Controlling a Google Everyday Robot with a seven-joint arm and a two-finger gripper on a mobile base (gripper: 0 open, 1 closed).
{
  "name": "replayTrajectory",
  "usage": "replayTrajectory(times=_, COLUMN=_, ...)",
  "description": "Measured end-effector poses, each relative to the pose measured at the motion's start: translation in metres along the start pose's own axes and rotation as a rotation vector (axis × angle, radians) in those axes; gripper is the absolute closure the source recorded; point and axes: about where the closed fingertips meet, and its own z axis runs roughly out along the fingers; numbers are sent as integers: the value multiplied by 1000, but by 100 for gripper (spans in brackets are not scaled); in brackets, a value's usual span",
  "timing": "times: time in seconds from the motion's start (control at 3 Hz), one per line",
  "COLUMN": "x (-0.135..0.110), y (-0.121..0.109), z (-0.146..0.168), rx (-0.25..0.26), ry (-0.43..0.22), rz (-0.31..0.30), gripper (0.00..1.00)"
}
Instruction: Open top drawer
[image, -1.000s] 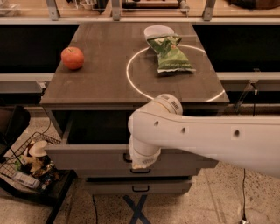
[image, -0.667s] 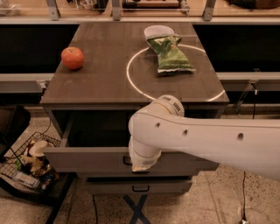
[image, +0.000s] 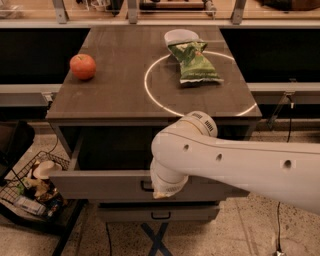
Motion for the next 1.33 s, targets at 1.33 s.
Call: replayTrajectory(times=1.33, x=52, y=-29, z=-110, rx=92, ry=73, rz=-19, gripper=100)
